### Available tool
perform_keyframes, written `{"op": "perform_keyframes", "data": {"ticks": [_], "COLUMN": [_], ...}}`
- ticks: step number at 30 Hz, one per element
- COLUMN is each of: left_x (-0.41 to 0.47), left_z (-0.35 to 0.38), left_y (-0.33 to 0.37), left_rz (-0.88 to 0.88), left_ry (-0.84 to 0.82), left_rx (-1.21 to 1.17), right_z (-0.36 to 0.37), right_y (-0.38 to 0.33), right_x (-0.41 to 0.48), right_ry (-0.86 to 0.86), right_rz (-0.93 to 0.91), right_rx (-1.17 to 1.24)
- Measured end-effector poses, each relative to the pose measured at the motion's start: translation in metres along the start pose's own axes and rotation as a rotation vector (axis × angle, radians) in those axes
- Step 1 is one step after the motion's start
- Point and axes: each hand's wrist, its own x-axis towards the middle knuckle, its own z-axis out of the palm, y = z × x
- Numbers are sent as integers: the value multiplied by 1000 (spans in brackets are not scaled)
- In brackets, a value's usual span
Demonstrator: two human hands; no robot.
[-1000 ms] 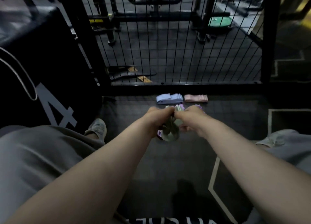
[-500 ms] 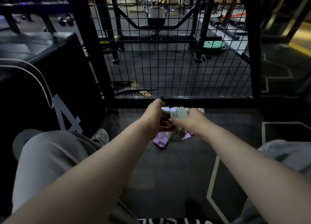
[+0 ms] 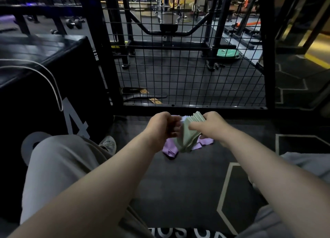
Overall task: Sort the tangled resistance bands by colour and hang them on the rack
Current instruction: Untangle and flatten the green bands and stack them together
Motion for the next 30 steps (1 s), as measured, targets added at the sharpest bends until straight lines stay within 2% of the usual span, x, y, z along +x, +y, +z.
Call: {"op": "perform_keyframes", "data": {"ticks": [2,4,6,8,11,17,21,24,30], "left_x": [5,5,5,5,-7,-17,-20,-26,-47], "left_z": [-6,-16,-23,-24,-21,-25,-25,-27,-21], "left_y": [-5,-13,-22,-27,-19,-7,-3,0,21], "left_rz": [-16,-157,-329,-367,-256,-9,67,120,112], "left_ry": [194,244,113,-63,-158,-292,-260,-280,-208], "left_rx": [20,2,-94,-262,-360,-160,-91,-7,235], "right_z": [-5,-10,-16,-20,-25,-43,-49,-48,-50], "right_y": [-4,-7,-8,-7,-6,-3,-5,-9,-29], "right_x": [-2,-5,-8,-12,-20,-31,-40,-48,-73], "right_ry": [-49,-82,-117,-159,-218,-251,-253,-151,-63], "right_rz": [-41,-79,-129,-186,-268,-303,-335,-369,-399], "right_rx": [94,209,313,350,312,234,140,155,145]}}
